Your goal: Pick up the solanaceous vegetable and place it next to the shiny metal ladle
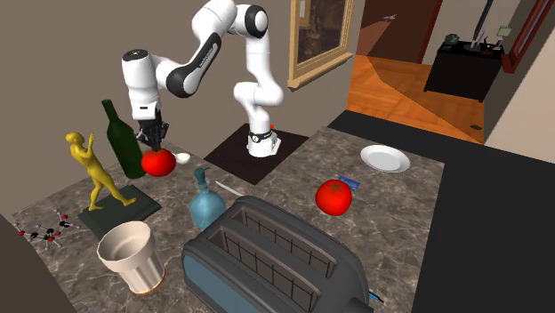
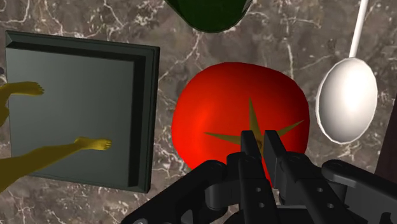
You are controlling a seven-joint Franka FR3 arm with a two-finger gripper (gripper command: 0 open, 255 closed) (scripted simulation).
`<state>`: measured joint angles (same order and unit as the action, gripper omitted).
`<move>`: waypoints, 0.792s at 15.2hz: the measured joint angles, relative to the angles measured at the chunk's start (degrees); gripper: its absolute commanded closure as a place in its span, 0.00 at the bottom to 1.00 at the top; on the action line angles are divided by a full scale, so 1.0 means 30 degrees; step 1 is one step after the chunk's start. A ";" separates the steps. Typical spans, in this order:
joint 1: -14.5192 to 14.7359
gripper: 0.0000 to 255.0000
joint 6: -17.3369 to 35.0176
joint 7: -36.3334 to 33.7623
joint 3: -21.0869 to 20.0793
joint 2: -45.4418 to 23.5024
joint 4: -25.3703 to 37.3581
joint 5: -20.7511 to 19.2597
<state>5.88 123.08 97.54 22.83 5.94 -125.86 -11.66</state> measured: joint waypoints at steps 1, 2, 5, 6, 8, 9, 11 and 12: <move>0.0006 1.00 0.0262 -0.0028 0.0007 -0.0125 -0.0146 0.0026; -0.0012 1.00 0.0537 -0.0013 0.0039 -0.0233 -0.0315 0.0040; -0.0033 1.00 0.1078 0.0000 0.0088 -0.0507 -0.0590 0.0092; -0.0039 1.00 0.1109 0.0008 0.0095 -0.0514 -0.0610 0.0092; -0.0043 1.00 0.1138 0.0012 0.0100 -0.0519 -0.0629 0.0091; -0.0044 1.00 0.1144 0.0013 0.0101 -0.0519 -0.0633 0.0091; -0.0044 0.00 0.1148 0.0013 0.0102 -0.0519 -0.0634 0.0090; -0.0044 0.00 0.1149 0.0013 0.0102 -0.0518 -0.0634 0.0090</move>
<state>5.75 126.53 97.58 23.14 4.39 -127.76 -11.39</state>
